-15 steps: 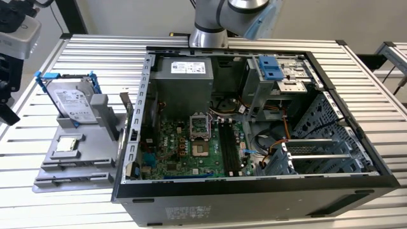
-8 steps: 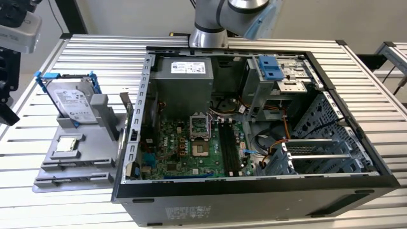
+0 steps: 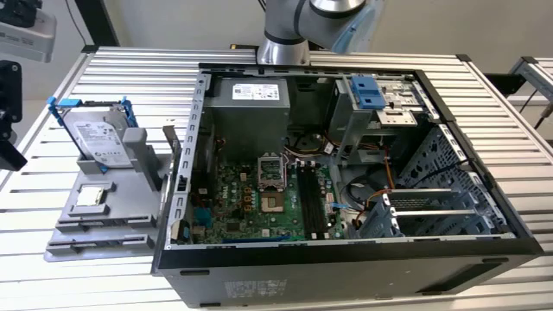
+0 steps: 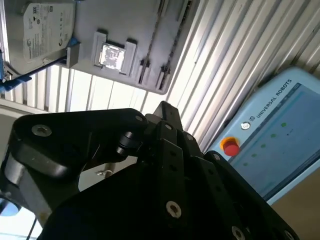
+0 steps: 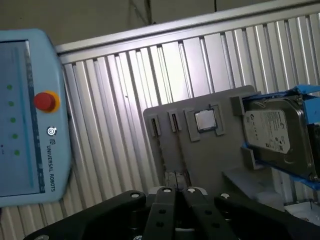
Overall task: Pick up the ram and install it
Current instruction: 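Pick up the ram and move it above insertion slot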
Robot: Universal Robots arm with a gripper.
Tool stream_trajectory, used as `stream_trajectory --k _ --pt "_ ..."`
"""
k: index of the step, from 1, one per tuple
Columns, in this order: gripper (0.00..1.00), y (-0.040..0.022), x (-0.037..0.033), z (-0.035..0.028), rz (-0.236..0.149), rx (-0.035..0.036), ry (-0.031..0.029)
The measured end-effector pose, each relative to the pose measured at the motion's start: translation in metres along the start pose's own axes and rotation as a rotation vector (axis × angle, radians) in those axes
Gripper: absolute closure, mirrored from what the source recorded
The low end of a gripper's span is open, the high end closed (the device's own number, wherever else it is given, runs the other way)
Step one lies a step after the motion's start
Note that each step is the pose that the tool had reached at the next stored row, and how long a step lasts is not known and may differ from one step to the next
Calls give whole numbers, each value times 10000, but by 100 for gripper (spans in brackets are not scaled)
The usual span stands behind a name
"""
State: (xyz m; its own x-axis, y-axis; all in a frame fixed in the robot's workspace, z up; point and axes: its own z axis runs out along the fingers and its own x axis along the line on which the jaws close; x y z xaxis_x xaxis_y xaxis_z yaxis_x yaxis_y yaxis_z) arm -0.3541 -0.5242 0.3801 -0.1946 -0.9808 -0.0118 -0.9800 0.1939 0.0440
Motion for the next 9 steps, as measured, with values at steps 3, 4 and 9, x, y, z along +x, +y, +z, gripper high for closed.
stream_trajectory --k 3,4,9 --pt "100 0 0 0 -551 18 19" --pt "100 0 0 0 -725 22 26" --pt "100 0 0 0 -1616 46 58"
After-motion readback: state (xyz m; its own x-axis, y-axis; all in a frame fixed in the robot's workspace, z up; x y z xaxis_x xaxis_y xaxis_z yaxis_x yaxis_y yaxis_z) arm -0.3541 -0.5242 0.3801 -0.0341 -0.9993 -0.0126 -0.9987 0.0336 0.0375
